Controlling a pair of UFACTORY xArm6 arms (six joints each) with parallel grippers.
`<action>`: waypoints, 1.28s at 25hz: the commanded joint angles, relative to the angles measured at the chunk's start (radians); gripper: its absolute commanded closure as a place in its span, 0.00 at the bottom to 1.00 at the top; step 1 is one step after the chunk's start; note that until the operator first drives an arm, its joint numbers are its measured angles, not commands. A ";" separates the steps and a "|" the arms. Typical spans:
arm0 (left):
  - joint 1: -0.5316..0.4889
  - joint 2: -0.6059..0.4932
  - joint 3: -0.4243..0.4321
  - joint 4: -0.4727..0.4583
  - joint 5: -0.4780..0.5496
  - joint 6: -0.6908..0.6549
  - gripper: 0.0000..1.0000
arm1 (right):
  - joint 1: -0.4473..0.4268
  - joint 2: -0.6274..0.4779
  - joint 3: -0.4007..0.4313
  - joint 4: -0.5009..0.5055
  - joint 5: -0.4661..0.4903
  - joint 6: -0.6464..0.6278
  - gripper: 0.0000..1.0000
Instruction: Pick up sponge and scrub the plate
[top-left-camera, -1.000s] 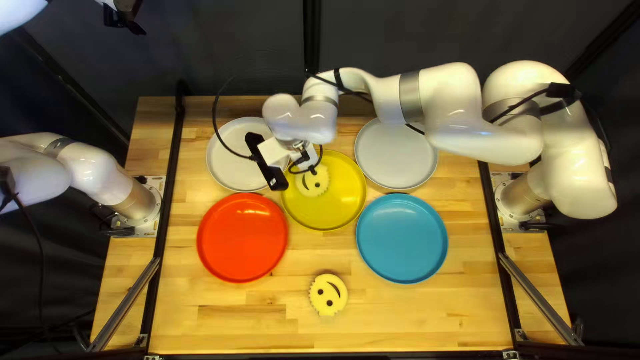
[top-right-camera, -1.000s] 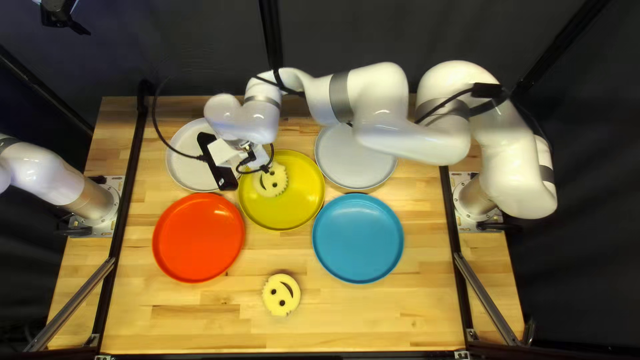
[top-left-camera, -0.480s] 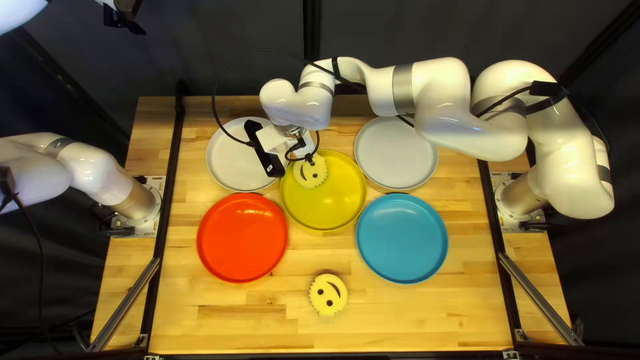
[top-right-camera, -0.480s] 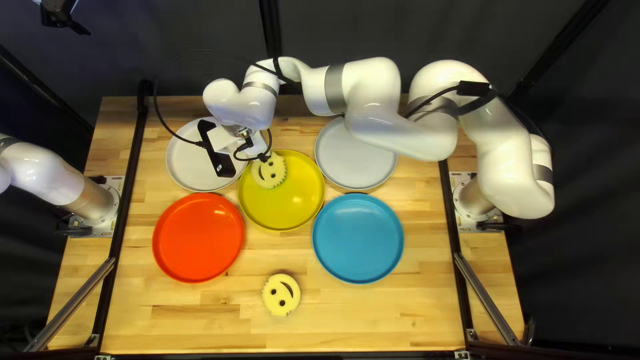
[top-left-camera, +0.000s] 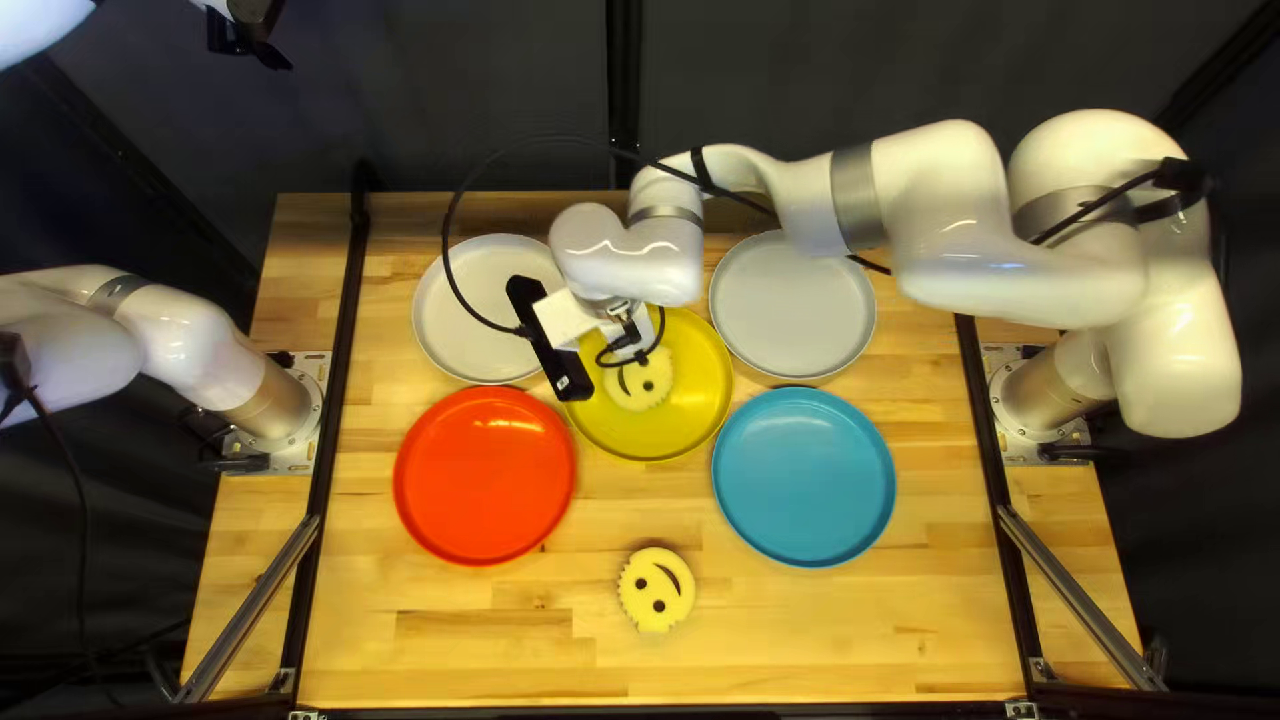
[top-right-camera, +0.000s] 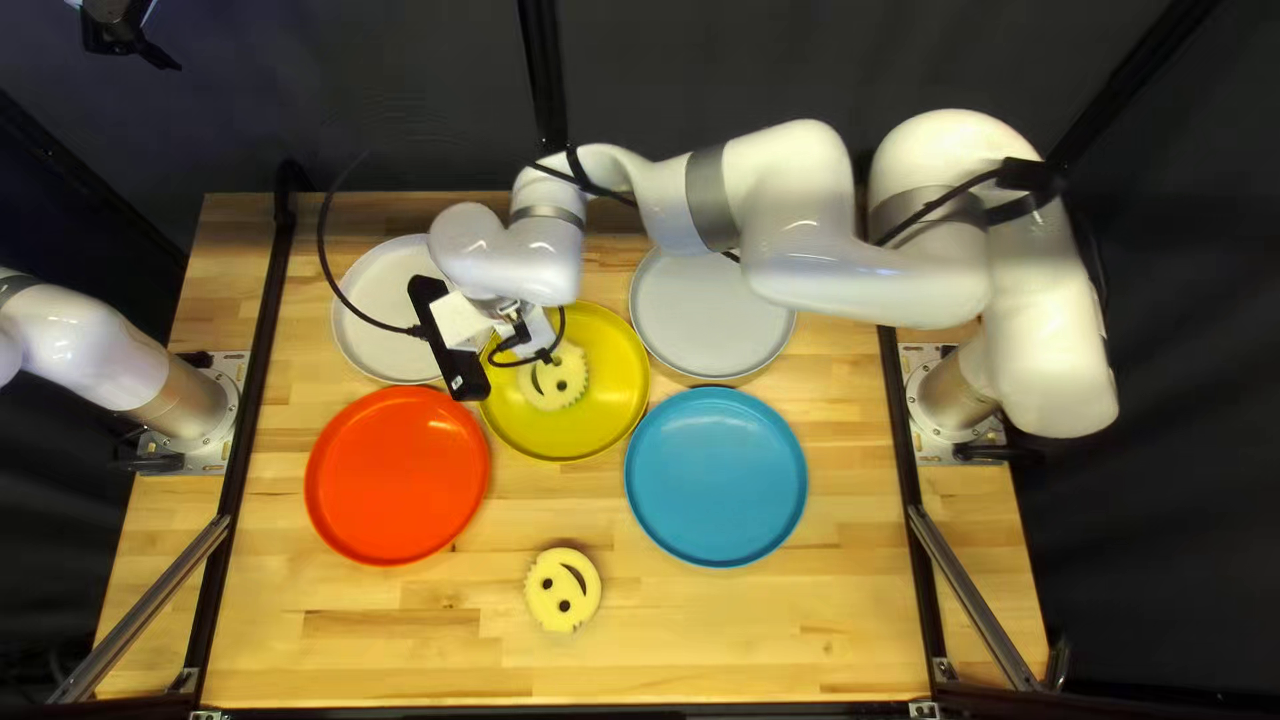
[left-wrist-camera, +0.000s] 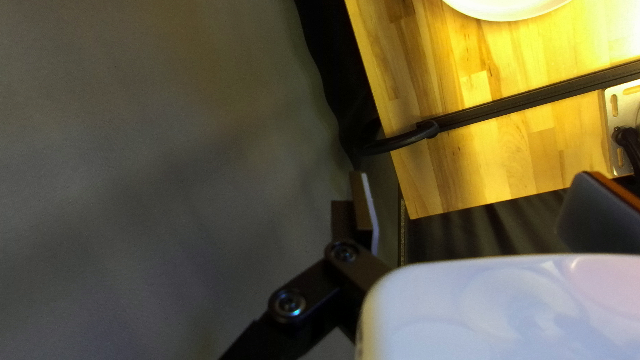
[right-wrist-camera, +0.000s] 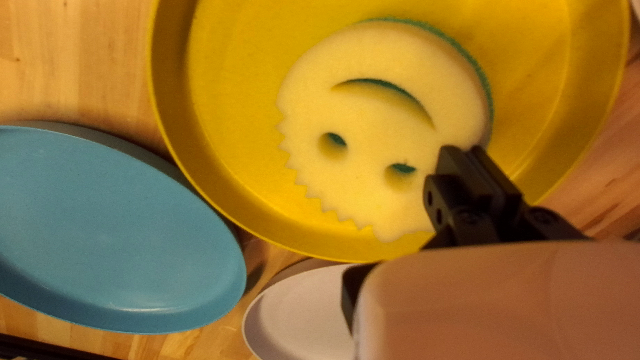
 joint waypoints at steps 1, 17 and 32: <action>0.000 0.000 0.000 0.000 0.000 0.000 0.00 | -0.015 -0.015 0.043 0.012 -0.049 -0.025 1.00; 0.000 0.000 0.000 0.000 0.000 0.000 0.00 | -0.159 0.005 0.040 -0.006 -0.062 -0.133 1.00; 0.000 0.000 0.000 0.000 0.000 0.000 0.00 | -0.074 -0.083 0.164 -0.048 -0.108 -0.026 1.00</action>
